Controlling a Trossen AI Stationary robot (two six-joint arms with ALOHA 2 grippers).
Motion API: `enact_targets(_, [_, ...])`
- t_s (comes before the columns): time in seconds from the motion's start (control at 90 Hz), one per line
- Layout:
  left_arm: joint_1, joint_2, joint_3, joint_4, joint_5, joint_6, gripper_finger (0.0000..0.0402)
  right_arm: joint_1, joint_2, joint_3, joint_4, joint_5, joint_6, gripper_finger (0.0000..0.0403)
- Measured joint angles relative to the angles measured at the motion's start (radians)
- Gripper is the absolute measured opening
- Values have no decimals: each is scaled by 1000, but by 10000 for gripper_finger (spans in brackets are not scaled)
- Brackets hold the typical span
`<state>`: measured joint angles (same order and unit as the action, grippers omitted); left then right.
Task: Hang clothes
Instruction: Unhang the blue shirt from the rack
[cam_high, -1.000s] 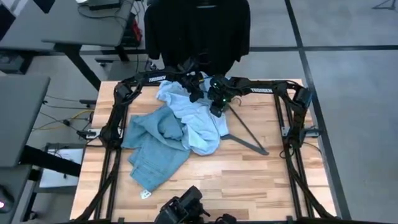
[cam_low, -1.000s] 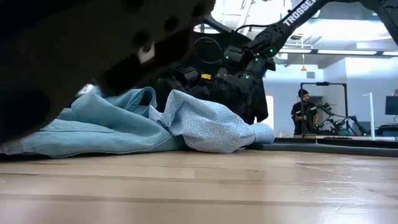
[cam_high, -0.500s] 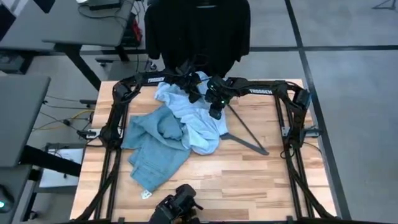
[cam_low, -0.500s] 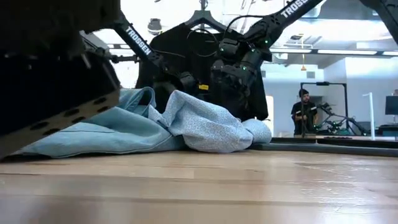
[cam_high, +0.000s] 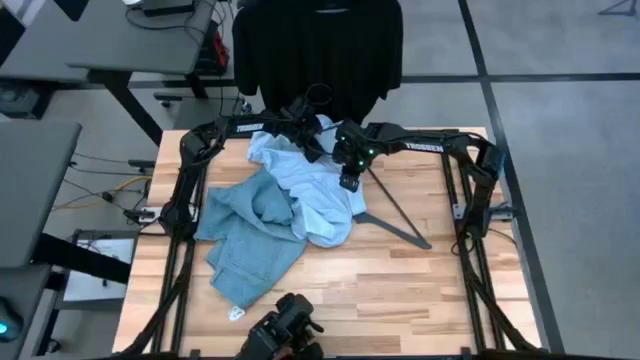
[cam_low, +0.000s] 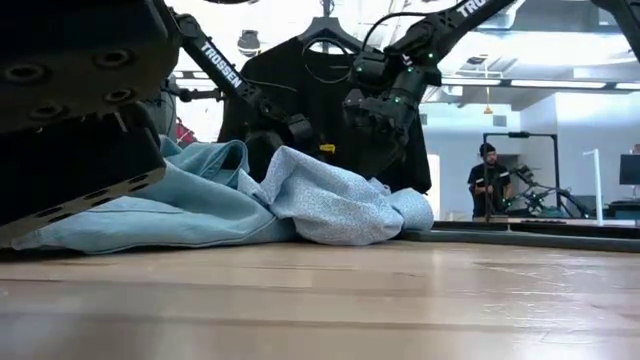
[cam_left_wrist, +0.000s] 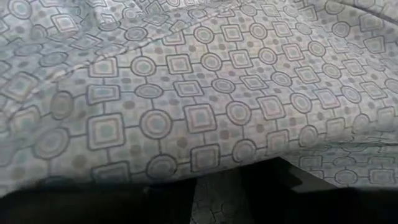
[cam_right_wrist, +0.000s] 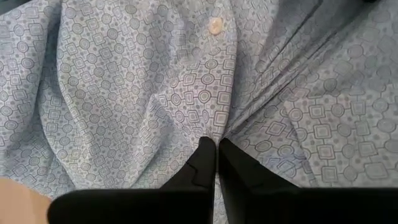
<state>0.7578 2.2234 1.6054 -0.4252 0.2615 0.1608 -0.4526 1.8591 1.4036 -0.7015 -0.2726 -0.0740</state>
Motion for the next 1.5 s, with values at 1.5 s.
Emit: enact_targets(1.5, [7,0,-2,13,34,10,102,167,-219,-221,-184,480,927,1])
